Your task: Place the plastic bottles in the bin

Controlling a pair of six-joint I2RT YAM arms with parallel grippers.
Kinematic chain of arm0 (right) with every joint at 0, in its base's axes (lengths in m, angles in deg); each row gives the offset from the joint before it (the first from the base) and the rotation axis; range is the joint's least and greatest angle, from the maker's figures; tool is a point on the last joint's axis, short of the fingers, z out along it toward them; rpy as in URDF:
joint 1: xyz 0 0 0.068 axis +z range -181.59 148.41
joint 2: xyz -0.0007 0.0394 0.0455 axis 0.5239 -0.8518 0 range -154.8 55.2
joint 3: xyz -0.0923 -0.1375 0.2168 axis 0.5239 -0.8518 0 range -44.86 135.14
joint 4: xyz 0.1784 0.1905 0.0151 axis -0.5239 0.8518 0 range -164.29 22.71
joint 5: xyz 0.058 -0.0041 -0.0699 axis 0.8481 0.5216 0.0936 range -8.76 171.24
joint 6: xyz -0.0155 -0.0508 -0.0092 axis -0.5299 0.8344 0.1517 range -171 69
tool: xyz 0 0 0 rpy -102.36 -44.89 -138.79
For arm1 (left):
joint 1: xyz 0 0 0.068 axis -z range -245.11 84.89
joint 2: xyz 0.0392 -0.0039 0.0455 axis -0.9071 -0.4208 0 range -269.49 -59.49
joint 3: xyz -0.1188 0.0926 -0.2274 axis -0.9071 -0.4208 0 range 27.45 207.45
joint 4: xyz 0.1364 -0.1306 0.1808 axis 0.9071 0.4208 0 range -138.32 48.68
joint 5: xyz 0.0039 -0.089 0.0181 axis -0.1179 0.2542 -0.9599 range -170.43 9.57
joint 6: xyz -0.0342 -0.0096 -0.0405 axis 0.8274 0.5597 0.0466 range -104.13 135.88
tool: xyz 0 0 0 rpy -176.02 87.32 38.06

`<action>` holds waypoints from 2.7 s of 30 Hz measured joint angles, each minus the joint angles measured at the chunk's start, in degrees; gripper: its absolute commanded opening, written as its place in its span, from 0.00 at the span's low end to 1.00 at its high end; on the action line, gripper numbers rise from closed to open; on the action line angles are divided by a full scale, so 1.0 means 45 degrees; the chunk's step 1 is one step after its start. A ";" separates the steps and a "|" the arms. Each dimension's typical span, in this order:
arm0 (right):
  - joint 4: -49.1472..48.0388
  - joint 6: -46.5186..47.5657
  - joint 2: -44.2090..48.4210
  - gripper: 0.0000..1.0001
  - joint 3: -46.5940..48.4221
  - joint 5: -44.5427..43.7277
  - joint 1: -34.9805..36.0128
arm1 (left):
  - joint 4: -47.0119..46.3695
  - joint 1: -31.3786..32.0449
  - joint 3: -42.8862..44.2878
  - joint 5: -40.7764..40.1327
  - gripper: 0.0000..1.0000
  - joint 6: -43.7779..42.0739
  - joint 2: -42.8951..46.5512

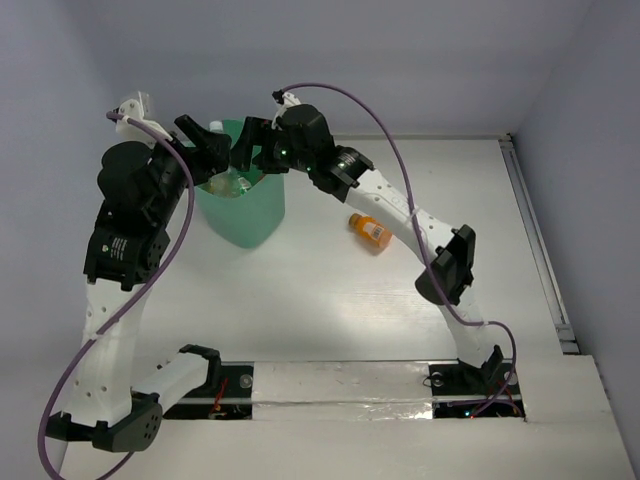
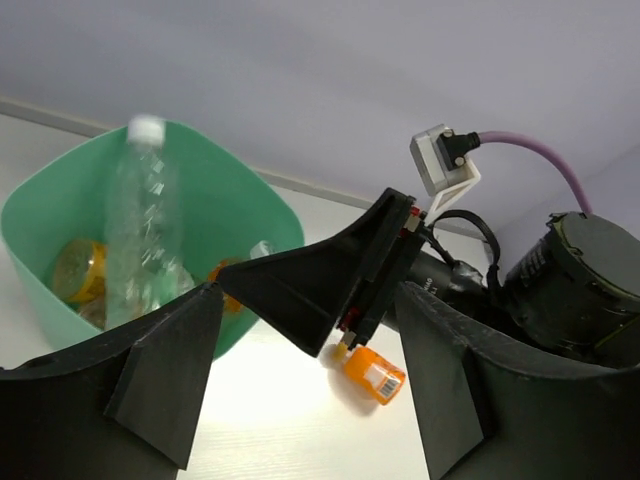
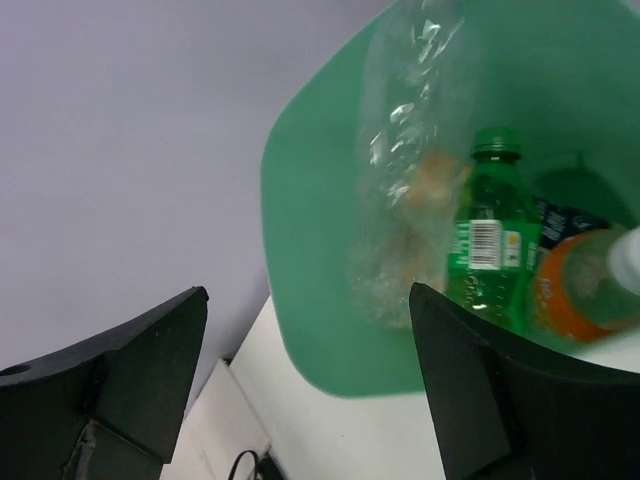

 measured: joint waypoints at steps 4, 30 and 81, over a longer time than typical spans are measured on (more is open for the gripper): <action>0.0112 0.0413 0.0899 0.83 -0.0355 -0.0471 -0.0053 | -0.0049 0.0000 0.0345 0.0476 0.62 0.0126 -0.0107; 0.0748 0.1078 1.8559 0.93 -1.8068 -0.4041 -0.3648 | -0.2919 0.6353 -0.1409 0.0359 0.89 0.3920 -0.8476; 0.1384 0.0981 1.9074 0.35 -1.8345 -0.0563 -0.3648 | -0.1880 0.1069 0.2453 -0.0714 0.33 0.1481 -0.3283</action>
